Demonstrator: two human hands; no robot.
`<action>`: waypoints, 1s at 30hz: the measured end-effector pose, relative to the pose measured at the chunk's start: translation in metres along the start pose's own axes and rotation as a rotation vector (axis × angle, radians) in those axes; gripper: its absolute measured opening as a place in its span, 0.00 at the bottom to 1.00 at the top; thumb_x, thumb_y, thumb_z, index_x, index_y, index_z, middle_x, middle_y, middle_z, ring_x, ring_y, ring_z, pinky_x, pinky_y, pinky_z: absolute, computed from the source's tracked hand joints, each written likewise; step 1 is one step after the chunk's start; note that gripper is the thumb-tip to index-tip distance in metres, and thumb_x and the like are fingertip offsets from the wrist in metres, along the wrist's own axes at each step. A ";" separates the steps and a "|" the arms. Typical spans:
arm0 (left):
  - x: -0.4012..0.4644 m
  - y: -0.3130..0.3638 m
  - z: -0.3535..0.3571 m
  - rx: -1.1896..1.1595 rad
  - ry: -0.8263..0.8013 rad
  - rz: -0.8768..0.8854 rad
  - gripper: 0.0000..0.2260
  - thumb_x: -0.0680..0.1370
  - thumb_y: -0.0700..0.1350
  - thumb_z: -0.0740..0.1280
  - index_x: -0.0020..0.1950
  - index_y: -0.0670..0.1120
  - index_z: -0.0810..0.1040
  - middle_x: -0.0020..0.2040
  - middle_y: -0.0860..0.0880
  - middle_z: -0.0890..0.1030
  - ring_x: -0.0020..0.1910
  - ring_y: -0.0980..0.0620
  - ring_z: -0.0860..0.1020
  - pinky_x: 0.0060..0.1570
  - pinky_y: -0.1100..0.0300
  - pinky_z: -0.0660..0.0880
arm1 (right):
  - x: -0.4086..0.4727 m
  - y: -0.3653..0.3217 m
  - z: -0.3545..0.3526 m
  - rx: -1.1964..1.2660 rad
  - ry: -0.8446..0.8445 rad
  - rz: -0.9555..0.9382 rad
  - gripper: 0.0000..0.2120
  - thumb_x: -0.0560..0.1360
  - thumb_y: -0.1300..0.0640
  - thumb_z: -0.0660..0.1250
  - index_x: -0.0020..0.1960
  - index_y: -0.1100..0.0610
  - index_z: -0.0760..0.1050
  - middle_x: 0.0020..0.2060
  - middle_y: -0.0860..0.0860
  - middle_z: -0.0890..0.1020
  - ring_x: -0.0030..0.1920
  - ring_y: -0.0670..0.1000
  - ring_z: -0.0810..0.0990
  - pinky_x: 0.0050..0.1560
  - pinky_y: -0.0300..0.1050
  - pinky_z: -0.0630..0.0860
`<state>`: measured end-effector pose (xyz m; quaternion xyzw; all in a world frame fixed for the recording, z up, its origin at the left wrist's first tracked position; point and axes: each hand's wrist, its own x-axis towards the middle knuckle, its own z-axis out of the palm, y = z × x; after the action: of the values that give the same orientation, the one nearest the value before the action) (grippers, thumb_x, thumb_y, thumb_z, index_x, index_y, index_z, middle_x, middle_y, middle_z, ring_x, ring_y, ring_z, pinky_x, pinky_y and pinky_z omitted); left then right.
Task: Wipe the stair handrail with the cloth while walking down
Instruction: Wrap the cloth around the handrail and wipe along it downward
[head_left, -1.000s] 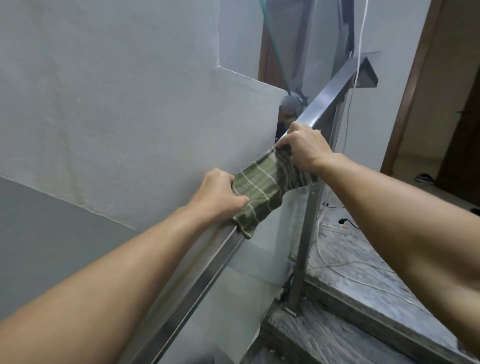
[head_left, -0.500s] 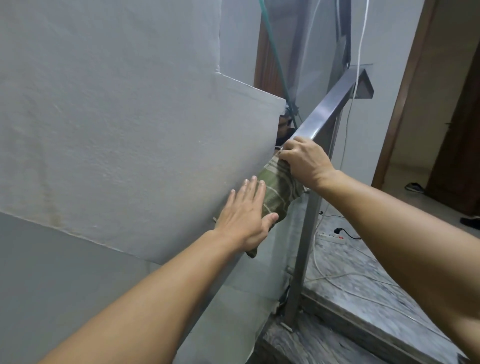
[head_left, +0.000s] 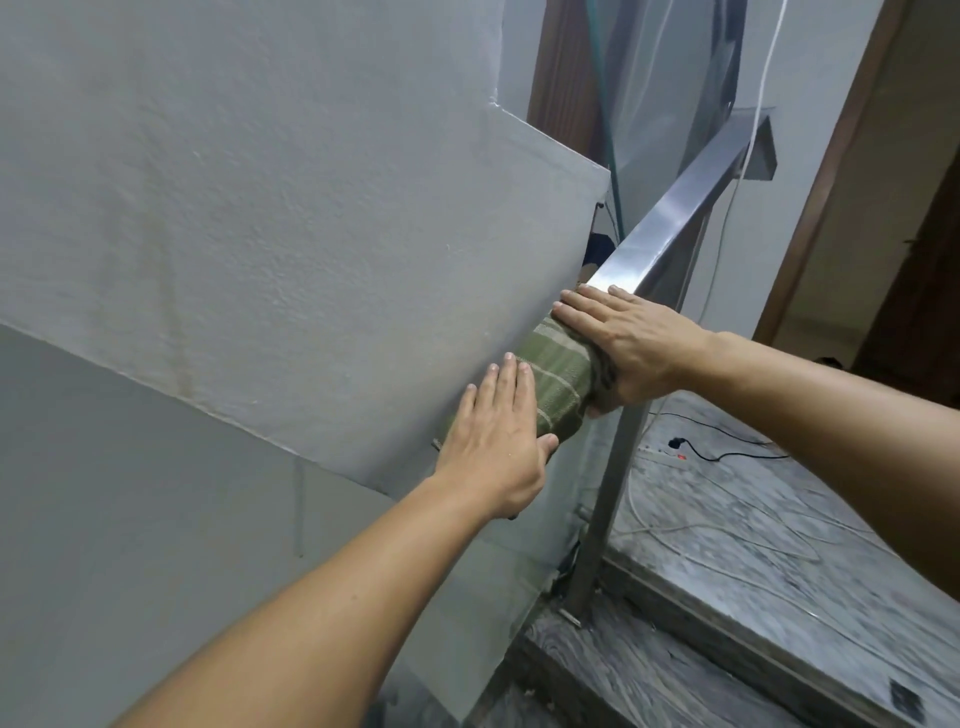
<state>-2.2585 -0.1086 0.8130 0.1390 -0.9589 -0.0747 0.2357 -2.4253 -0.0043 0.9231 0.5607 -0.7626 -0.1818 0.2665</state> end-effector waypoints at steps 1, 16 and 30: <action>-0.005 -0.002 0.000 0.001 -0.002 -0.002 0.34 0.81 0.55 0.52 0.76 0.41 0.37 0.78 0.42 0.38 0.78 0.46 0.39 0.76 0.49 0.43 | 0.000 -0.005 0.000 0.006 0.008 -0.007 0.61 0.57 0.25 0.66 0.78 0.54 0.44 0.78 0.55 0.52 0.78 0.54 0.48 0.77 0.52 0.45; -0.097 -0.035 0.006 0.024 -0.014 -0.062 0.35 0.81 0.56 0.53 0.76 0.41 0.36 0.78 0.42 0.37 0.78 0.46 0.40 0.76 0.48 0.45 | -0.019 -0.082 -0.004 0.026 -0.004 -0.128 0.63 0.55 0.18 0.56 0.77 0.53 0.42 0.78 0.55 0.51 0.78 0.56 0.46 0.76 0.53 0.43; -0.201 -0.059 0.010 0.057 -0.041 -0.188 0.36 0.80 0.56 0.55 0.77 0.43 0.37 0.79 0.46 0.38 0.77 0.50 0.37 0.76 0.49 0.41 | -0.044 -0.173 0.000 0.111 0.110 -0.230 0.47 0.69 0.25 0.47 0.77 0.57 0.52 0.76 0.57 0.59 0.77 0.58 0.54 0.76 0.56 0.51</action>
<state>-2.0791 -0.1032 0.7052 0.2332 -0.9481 -0.0722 0.2039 -2.2841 -0.0149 0.8146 0.6675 -0.6863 -0.1379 0.2539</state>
